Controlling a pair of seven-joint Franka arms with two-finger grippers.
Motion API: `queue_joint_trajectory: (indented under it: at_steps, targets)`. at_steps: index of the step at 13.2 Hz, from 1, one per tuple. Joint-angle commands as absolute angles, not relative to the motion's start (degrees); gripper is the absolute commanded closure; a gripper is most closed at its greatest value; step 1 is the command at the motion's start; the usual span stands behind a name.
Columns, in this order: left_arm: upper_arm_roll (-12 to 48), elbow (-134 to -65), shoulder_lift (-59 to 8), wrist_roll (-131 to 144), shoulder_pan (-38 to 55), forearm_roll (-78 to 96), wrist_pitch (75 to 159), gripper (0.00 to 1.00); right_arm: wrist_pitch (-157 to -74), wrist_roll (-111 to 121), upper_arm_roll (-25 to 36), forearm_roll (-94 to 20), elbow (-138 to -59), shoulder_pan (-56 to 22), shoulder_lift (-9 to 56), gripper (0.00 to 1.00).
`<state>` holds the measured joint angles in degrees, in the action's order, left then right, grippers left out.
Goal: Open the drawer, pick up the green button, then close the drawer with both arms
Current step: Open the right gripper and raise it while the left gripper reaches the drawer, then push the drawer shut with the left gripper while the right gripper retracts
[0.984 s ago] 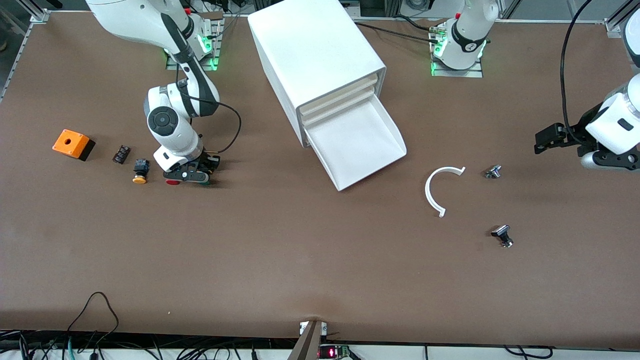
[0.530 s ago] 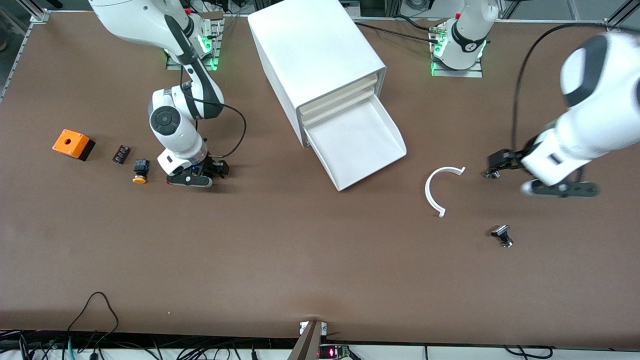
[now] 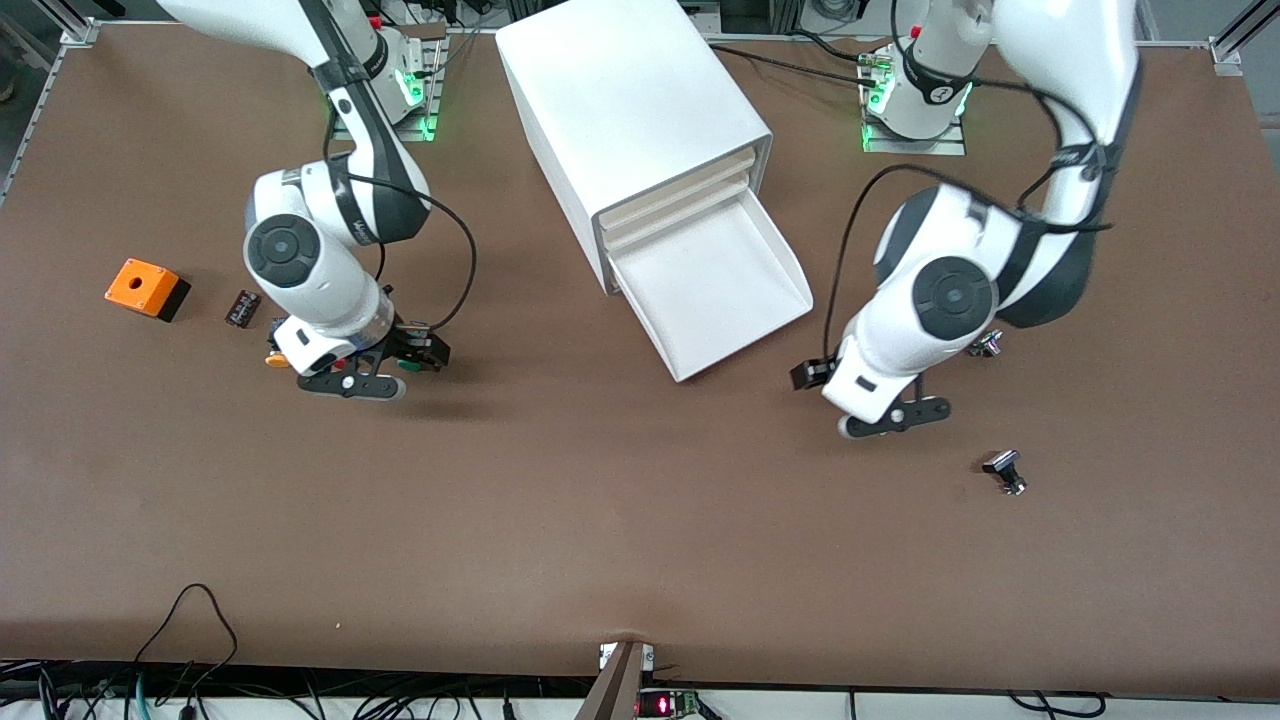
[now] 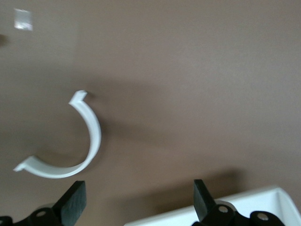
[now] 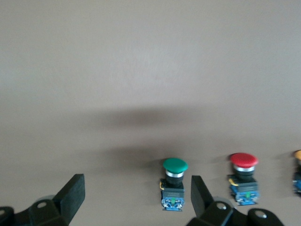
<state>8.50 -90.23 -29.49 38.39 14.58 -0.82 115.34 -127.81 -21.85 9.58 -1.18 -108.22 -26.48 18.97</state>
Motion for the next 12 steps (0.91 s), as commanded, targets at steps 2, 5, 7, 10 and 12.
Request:
queue_joint_trajectory:
  at_steps: [2, 5, 7, 10, 12]
  targets:
    - [7.6, -95.0, -32.1, 44.5, 15.4, 0.4, 126.8, 0.00, -117.2, -21.3, 9.8, -1.8, -97.9, -23.4, 19.4, 0.00]
    - [7.4, -100.2, -35.0, 44.6, 16.6, 0.4, 135.5, 0.00, -111.8, -18.4, 9.4, -1.7, -91.9, -21.3, 19.4, 0.00]
    - [7.4, -103.2, -34.1, 44.7, 16.9, 0.5, 137.9, 0.00, -110.6, -13.5, 8.4, -1.5, -90.4, -17.6, 18.6, 0.00]
    - [7.5, -106.3, -33.3, 46.1, 18.7, 4.9, 138.0, 0.00, -104.8, -4.1, 9.6, -1.3, -86.2, -14.7, 17.0, 0.00]
    - [7.8, -107.3, -32.1, 48.6, 19.5, 9.6, 137.8, 0.00, -96.1, 1.5, 12.5, -0.1, -80.3, -14.8, 17.0, 0.00]
